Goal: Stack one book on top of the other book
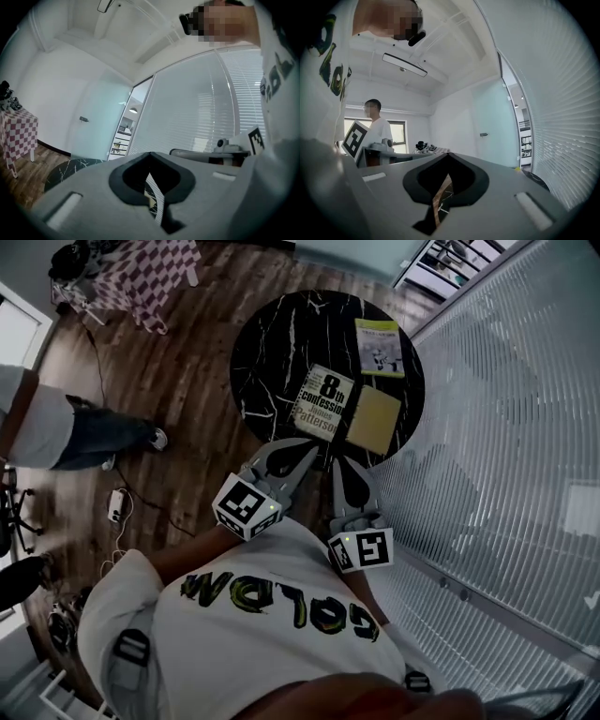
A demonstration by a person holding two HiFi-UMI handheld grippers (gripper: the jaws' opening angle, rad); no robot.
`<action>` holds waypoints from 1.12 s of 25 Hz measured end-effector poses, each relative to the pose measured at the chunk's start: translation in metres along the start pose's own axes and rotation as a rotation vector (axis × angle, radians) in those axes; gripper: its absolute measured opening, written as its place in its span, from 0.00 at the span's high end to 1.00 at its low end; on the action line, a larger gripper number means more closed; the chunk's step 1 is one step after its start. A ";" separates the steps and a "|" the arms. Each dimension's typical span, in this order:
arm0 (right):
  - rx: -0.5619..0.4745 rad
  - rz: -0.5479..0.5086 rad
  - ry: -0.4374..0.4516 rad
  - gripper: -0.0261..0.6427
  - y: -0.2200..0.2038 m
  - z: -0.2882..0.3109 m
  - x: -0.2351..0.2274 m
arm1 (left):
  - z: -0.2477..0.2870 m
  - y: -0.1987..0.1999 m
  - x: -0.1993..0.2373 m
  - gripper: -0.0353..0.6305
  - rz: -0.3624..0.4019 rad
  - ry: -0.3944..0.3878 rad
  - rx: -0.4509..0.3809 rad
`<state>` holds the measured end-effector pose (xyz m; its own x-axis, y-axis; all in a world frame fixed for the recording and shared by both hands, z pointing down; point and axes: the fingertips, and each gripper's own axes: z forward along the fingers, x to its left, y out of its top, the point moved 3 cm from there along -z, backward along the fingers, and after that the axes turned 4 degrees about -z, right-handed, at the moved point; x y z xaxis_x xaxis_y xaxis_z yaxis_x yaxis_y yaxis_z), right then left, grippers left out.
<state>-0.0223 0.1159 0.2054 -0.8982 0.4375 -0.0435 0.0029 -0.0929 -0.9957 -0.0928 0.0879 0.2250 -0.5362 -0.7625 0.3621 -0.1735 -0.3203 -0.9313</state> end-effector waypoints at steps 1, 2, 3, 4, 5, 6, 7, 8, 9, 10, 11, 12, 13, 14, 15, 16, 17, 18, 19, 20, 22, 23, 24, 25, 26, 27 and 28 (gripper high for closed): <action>0.004 -0.003 0.000 0.96 0.001 0.010 -0.001 | 0.003 0.004 0.009 0.94 -0.001 -0.004 0.001; 0.007 -0.005 -0.001 0.96 0.002 0.019 -0.002 | 0.005 0.007 0.017 0.94 -0.002 -0.008 0.002; 0.011 -0.007 -0.001 0.96 0.004 0.029 -0.003 | 0.007 0.011 0.026 0.94 -0.004 -0.010 0.002; 0.014 -0.009 -0.001 0.96 0.005 0.039 -0.003 | 0.009 0.015 0.034 0.94 -0.007 -0.012 0.003; 0.017 -0.010 -0.002 0.96 0.007 0.048 -0.003 | 0.010 0.018 0.043 0.94 -0.010 -0.013 0.005; 0.020 -0.012 -0.002 0.96 0.008 0.056 -0.003 | 0.012 0.020 0.051 0.94 -0.014 -0.014 0.009; 0.023 -0.013 -0.002 0.96 0.008 0.064 -0.003 | 0.013 0.022 0.058 0.94 -0.017 -0.014 0.013; 0.027 -0.015 -0.002 0.96 0.008 0.072 -0.003 | 0.015 0.023 0.065 0.94 -0.020 -0.015 0.018; 0.030 -0.016 0.000 0.96 0.007 0.078 -0.003 | 0.016 0.023 0.072 0.94 -0.021 -0.016 0.022; 0.032 -0.017 0.002 0.96 0.007 0.084 -0.002 | 0.016 0.024 0.078 0.94 -0.020 -0.017 0.025; 0.035 -0.017 0.005 0.96 0.006 0.090 -0.001 | 0.017 0.024 0.084 0.94 -0.020 -0.017 0.028; 0.038 -0.018 0.008 0.96 0.006 0.095 0.000 | 0.018 0.025 0.089 0.94 -0.020 -0.017 0.030; 0.042 -0.018 0.010 0.96 0.005 0.099 0.000 | 0.019 0.026 0.094 0.94 -0.021 -0.016 0.032; 0.046 -0.017 0.011 0.96 0.004 0.103 0.000 | 0.021 0.027 0.098 0.94 -0.023 -0.015 0.032; 0.050 -0.016 0.011 0.96 0.003 0.106 -0.001 | 0.022 0.028 0.101 0.94 -0.026 -0.014 0.031; 0.052 -0.015 0.009 0.96 0.002 0.108 -0.002 | 0.023 0.028 0.103 0.94 -0.030 -0.014 0.031; 0.054 -0.013 0.007 0.96 0.003 0.109 -0.003 | 0.024 0.029 0.104 0.94 -0.033 -0.014 0.032; 0.055 -0.011 0.004 0.96 0.003 0.110 -0.005 | 0.026 0.029 0.104 0.94 -0.037 -0.016 0.035; 0.056 -0.010 0.000 0.96 0.004 0.110 -0.007 | 0.028 0.029 0.103 0.94 -0.040 -0.019 0.038; 0.056 -0.008 -0.004 0.96 0.004 0.110 -0.009 | 0.030 0.028 0.102 0.94 -0.043 -0.022 0.042; 0.056 -0.005 -0.010 0.96 0.004 0.109 -0.015 | 0.035 0.027 0.100 0.94 -0.044 -0.028 0.050; 0.055 -0.003 -0.012 0.96 0.004 0.109 -0.018 | 0.038 0.026 0.099 0.94 -0.043 -0.030 0.052; 0.053 -0.003 -0.014 0.96 0.004 0.108 -0.020 | 0.041 0.026 0.098 0.94 -0.042 -0.031 0.053; 0.051 -0.004 -0.015 0.96 0.004 0.106 -0.023 | 0.044 0.026 0.097 0.94 -0.039 -0.031 0.054; 0.049 -0.005 -0.017 0.96 0.003 0.105 -0.027 | 0.046 0.025 0.096 0.94 -0.035 -0.030 0.054; 0.048 -0.006 -0.017 0.96 0.003 0.104 -0.030 | 0.049 0.025 0.095 0.94 -0.032 -0.028 0.055; 0.046 -0.006 -0.017 0.96 0.004 0.102 -0.033 | 0.052 0.025 0.093 0.94 -0.030 -0.025 0.055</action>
<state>-0.0375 0.0098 0.2115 -0.9056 0.4227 -0.0355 -0.0223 -0.1310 -0.9911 -0.1044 -0.0204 0.2376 -0.5102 -0.7656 0.3918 -0.1435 -0.3734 -0.9165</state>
